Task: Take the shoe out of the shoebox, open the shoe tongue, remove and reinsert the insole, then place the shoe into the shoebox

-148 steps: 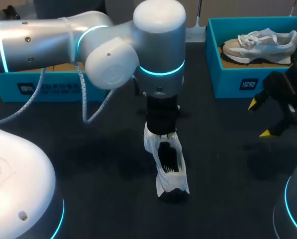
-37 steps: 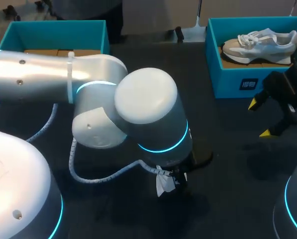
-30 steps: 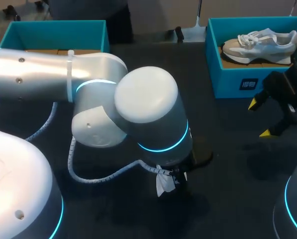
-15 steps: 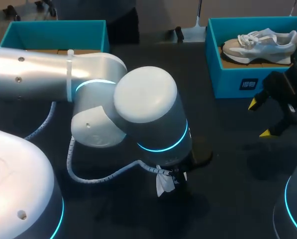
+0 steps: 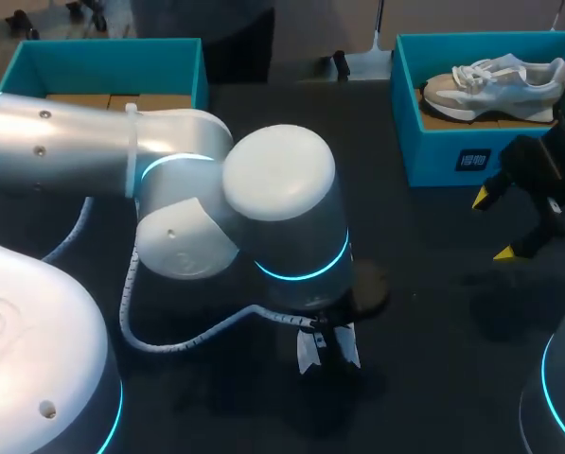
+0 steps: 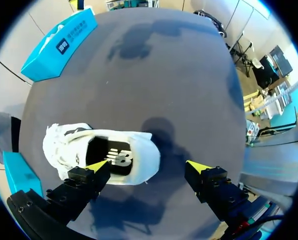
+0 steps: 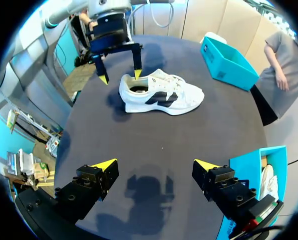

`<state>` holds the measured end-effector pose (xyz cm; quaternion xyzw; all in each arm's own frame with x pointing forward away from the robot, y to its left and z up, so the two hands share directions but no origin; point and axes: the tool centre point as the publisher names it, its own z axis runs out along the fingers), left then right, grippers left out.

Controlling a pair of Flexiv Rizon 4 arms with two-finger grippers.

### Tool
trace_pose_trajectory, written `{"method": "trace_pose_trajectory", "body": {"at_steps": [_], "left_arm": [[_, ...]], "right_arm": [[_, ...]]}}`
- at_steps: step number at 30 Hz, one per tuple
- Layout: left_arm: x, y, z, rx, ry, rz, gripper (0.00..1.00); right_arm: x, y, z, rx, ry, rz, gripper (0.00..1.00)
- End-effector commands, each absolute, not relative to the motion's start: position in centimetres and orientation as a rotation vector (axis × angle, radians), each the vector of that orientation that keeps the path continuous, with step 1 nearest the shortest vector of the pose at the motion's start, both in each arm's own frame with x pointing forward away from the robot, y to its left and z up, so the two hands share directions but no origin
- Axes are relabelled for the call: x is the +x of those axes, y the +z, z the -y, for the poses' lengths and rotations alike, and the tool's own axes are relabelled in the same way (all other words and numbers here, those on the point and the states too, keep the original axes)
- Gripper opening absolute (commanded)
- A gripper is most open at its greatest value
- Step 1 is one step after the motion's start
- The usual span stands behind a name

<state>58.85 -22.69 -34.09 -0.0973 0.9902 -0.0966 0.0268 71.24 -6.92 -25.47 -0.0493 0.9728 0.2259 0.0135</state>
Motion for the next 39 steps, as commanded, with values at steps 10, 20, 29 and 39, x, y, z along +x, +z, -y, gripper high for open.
{"method": "trace_pose_trajectory", "body": {"at_steps": [10,20,29,39], "left_arm": [[58.2,-37.0,24.3,-0.216,-0.176,-3.109,1.00],[58.1,-38.6,23.9,-0.228,-0.092,-3.125,0.85],[57.9,-39.6,23.4,-0.208,-0.003,-3.142,0.58],[57.8,-39.4,22.4,-0.180,0.042,-3.190,0.00]], "right_arm": [[71.2,-25.5,6.9,-0.153,0.700,-3.031,1.00],[71.2,-25.5,6.9,-0.153,0.700,-3.031,1.00],[71.2,-25.5,6.9,-0.153,0.700,-3.031,1.00],[71.2,-25.5,6.9,-0.153,0.700,-3.031,1.00]]}}
